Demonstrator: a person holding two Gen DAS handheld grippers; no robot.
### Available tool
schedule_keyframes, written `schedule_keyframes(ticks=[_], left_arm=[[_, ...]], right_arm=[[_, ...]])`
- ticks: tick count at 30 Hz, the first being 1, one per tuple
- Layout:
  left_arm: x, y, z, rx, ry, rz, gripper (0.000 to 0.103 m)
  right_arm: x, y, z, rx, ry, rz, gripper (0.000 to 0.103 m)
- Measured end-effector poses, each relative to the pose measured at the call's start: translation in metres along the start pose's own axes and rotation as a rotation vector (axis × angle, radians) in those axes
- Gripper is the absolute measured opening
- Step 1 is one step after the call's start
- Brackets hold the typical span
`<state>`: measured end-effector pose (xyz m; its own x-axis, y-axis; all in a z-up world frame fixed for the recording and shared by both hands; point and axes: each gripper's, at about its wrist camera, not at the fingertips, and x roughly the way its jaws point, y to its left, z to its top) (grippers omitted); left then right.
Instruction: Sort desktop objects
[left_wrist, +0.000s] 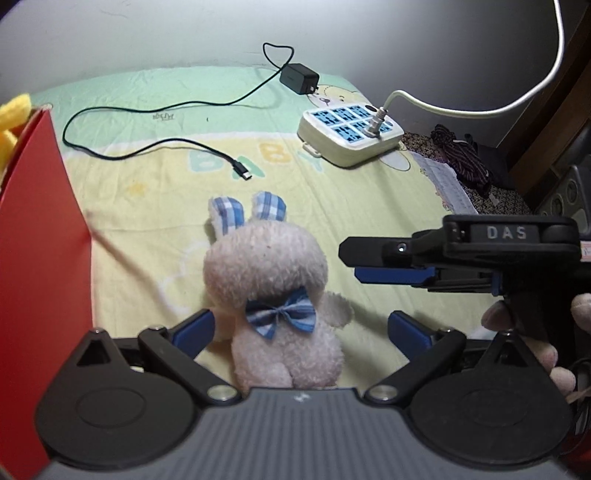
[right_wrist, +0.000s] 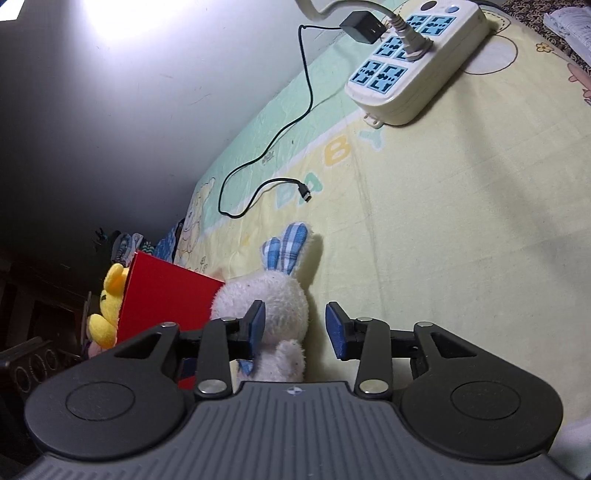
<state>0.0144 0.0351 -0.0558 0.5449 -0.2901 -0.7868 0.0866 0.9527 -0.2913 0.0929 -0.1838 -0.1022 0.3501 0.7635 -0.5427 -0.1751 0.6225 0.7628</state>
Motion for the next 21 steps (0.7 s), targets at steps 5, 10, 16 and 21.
schedule_keyframes(ticks=[5,10,16,21], left_arm=[[0.024,0.013,0.008,-0.06,0.048,-0.031,0.096],[0.033,0.021,0.011,-0.086,0.059,-0.042,0.088],[0.032,0.018,0.012,-0.082,0.066,-0.04,0.084],[0.03,0.006,0.009,-0.057,0.09,-0.077,0.08]], right_arm=[[0.018,0.004,0.002,0.032,0.009,0.035,0.056],[0.038,0.0,0.003,0.076,0.059,0.069,0.058],[0.042,-0.007,-0.003,0.158,0.084,0.115,0.053],[0.021,-0.008,-0.01,0.175,0.07,0.099,0.051]])
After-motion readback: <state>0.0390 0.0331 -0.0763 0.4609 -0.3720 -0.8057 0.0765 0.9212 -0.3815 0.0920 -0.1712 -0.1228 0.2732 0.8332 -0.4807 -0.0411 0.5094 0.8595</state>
